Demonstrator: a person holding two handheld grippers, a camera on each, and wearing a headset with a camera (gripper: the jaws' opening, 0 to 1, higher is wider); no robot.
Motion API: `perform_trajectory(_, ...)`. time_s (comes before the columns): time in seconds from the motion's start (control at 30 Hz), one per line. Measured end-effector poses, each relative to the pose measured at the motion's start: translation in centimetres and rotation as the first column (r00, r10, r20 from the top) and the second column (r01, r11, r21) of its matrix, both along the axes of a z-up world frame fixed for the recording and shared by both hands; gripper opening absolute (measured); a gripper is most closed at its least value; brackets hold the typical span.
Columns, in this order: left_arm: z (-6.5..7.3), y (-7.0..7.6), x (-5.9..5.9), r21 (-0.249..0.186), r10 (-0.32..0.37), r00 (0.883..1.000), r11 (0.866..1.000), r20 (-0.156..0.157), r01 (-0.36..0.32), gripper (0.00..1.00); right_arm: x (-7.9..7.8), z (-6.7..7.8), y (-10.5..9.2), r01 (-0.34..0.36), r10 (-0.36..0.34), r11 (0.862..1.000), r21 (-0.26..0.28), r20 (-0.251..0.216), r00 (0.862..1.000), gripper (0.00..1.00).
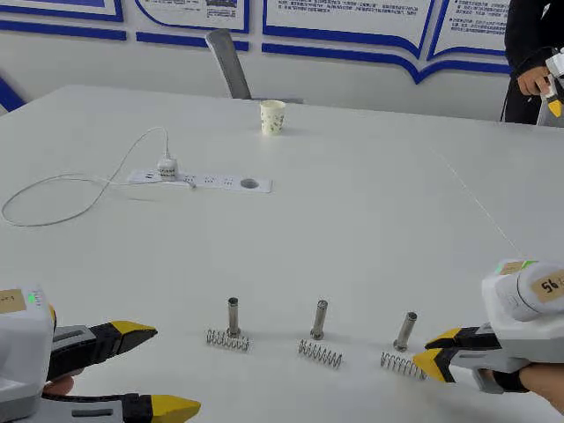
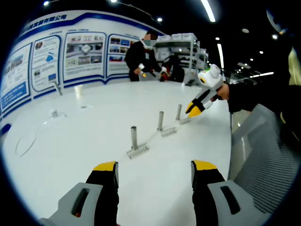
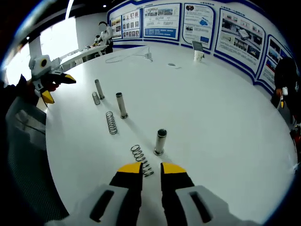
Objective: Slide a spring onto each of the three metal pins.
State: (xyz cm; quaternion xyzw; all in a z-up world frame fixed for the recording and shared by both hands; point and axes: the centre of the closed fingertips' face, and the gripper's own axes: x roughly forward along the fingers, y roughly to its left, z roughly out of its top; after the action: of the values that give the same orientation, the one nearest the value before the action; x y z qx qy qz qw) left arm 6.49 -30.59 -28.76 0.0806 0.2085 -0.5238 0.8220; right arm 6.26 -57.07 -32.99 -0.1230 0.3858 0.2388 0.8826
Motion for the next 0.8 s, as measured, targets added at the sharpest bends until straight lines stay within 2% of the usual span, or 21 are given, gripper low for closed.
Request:
perform_trajectory(0.33, -0.1, 0.0, 0.0, 0.003, 0.0, 1.0, 1.0, -0.002, 0.0, 0.63, -0.7, -0.7, 0.3, -0.084, 0.084, 0.996, -0.015, -0.019, 0.996, 0.17)
perform_trajectory(0.6, -0.1, 0.0, 0.0, 0.004, -0.001, 1.0, 1.0, -0.004, 0.001, 0.63, -1.0, -1.3, 0.2, -0.123, 0.122, 0.992, -0.019, -0.041, 0.992, 0.17)
perform_trajectory(0.8, -0.2, 0.0, 0.0, 0.005, -0.002, 1.0, 1.0, -0.007, 0.002, 0.63, -1.0, -1.7, 0.5, -0.177, 0.176, 0.984, -0.032, -0.043, 0.984, 0.17)
